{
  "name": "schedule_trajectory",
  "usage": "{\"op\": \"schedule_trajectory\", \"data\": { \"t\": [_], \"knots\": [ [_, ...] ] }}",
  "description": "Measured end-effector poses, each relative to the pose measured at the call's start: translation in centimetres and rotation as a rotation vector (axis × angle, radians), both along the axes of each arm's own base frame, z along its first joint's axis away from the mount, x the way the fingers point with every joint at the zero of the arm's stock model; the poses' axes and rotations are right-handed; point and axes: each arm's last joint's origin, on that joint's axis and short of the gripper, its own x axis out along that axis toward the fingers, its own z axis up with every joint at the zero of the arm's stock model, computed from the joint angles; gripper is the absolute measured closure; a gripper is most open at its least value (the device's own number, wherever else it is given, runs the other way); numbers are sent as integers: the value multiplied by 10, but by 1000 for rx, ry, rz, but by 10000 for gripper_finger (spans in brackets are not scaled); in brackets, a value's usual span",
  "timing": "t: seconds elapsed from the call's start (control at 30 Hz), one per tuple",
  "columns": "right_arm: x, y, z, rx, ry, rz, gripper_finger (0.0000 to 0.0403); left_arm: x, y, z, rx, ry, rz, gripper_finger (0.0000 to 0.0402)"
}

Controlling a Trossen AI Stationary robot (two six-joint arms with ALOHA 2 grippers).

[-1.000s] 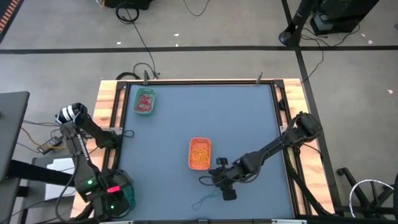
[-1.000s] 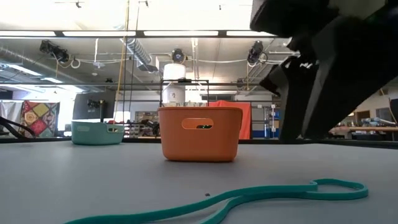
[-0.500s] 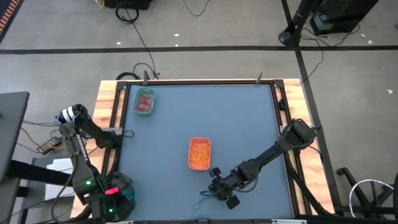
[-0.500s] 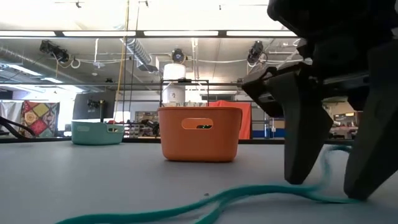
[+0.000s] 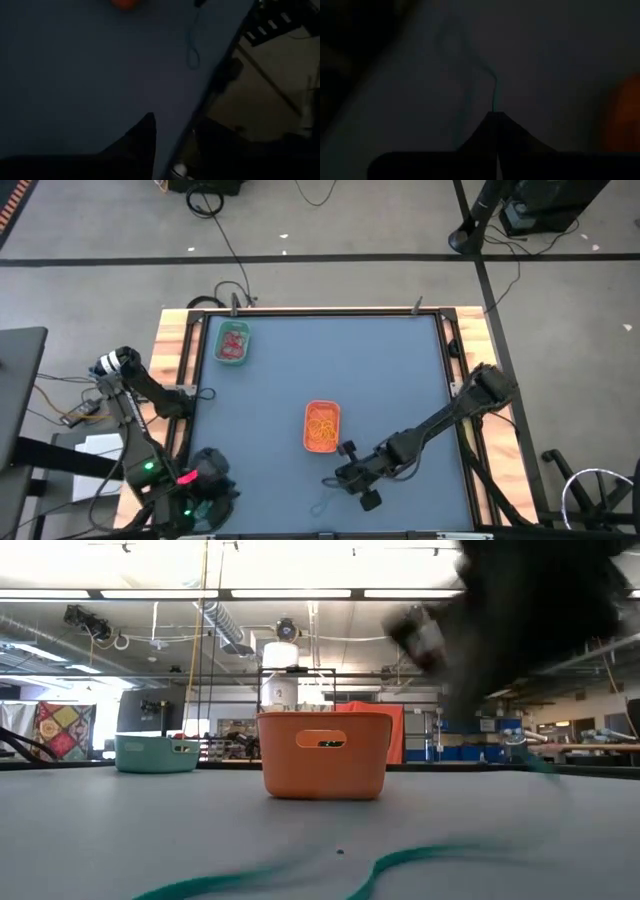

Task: Sort rubber bands into baskets
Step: Put the blue rubber band into the blue bin

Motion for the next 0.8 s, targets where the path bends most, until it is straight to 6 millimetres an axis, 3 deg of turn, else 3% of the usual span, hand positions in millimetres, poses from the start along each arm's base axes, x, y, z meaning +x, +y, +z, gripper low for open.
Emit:
{"op": "schedule_trajectory", "data": {
  "t": [0.33, 0.57, 0.8],
  "knots": [
    [12, -21, 87, 117, -233, -147, 400, 60, 34, 7, 277, -93, -208, 265],
    [17, -34, 107, 67, -220, -176, 400, 96, 68, 11, 449, -124, -271, 265],
    [24, -43, 120, 37, -253, -186, 400, 120, 96, 14, 527, -128, -413, 265]
  ]
}}
